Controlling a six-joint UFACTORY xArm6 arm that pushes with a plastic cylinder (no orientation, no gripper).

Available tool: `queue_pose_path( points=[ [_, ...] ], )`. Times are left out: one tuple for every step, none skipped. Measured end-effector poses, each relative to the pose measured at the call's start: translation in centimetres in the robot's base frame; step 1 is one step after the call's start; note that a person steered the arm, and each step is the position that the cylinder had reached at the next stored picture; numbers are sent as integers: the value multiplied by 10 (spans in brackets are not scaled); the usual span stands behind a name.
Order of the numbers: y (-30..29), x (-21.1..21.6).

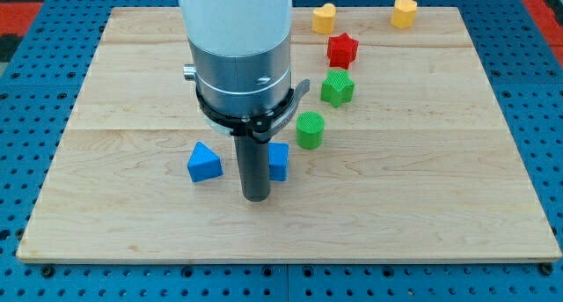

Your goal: Place your hand at bottom center of the board

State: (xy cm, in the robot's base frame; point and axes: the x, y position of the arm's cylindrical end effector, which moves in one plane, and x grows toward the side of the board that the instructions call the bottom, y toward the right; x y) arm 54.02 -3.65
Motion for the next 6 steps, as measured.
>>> queue_pose_path(
  points=[
    [-56, 2],
    [-77, -18],
    [-80, -17],
    [-77, 29],
    [-30, 45],
    [73, 46]
  ],
)
